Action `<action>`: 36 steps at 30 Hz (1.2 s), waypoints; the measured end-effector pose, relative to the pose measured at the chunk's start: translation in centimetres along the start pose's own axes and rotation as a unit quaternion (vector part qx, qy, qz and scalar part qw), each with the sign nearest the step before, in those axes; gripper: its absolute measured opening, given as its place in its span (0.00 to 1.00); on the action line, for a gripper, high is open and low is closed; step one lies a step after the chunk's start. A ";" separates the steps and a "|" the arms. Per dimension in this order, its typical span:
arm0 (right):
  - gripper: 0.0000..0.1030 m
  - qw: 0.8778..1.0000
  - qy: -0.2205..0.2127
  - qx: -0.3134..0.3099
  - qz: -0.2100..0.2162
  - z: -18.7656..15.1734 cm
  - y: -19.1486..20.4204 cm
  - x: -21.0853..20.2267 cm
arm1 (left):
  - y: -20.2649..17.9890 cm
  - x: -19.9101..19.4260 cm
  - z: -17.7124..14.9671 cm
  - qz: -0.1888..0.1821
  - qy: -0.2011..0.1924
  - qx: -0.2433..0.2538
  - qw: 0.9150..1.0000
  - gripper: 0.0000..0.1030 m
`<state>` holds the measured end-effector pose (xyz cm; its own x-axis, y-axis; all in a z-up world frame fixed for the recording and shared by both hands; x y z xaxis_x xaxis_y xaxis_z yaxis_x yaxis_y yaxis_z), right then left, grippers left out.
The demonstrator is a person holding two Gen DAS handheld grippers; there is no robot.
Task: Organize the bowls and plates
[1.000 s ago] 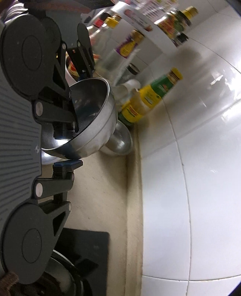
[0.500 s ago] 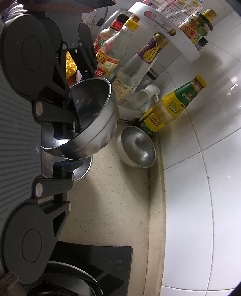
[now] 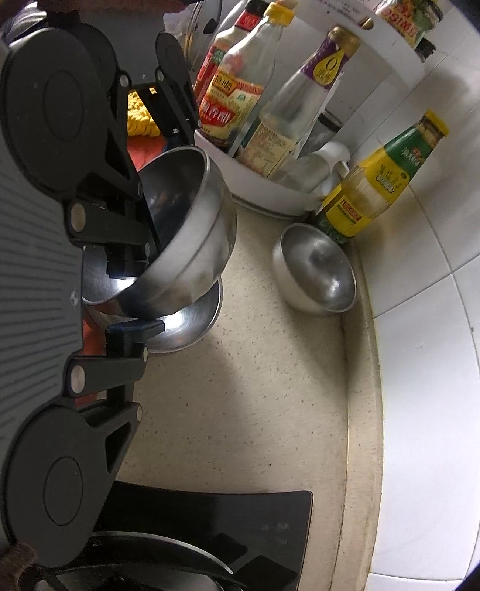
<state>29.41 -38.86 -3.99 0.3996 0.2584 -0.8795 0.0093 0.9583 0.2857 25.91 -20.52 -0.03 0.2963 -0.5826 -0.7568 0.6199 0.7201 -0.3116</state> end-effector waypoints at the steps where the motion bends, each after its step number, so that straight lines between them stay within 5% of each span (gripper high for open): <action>1: 0.23 1.000 -0.001 -0.005 -0.005 0.0 0.1 0.1 | 0.1 0.1 0.0 0.000 0.002 -0.002 1.000 0.59; 11: 0.32 0.997 -0.042 -0.042 -0.046 1.1 0.2 -1.1 | 1.8 -1.6 0.5 0.023 -0.030 -0.018 0.999 0.65; 20: 0.36 0.996 -0.072 -0.027 -0.041 4.0 0.0 -0.8 | 5.4 -1.5 3.0 0.048 -0.073 -0.096 0.991 0.76; 29: 0.41 0.995 -0.094 -0.027 -0.026 8.7 0.7 2.2 | 8.7 0.2 4.7 0.064 -0.112 -0.192 0.973 0.80; 36: 0.41 0.997 -0.072 -0.024 0.002 12.2 1.1 7.2 | 11.6 3.1 4.7 0.059 -0.095 -0.269 0.957 0.79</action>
<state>43.49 -37.44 -5.38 0.5266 0.2462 -0.8137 -0.0360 0.9627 0.2680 37.42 -15.77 -3.33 0.5004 -0.5059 -0.7026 0.1258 0.8454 -0.5191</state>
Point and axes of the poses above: each gripper's, at about its wrist camera, not at the fingertips, and x roughly the way its jaws point, y to its left, z to its top, the point moved 2 cm from there along x, roughly the way its jaws point, and after that the axes turned 15 degrees about -z, right-handed, at the moved point
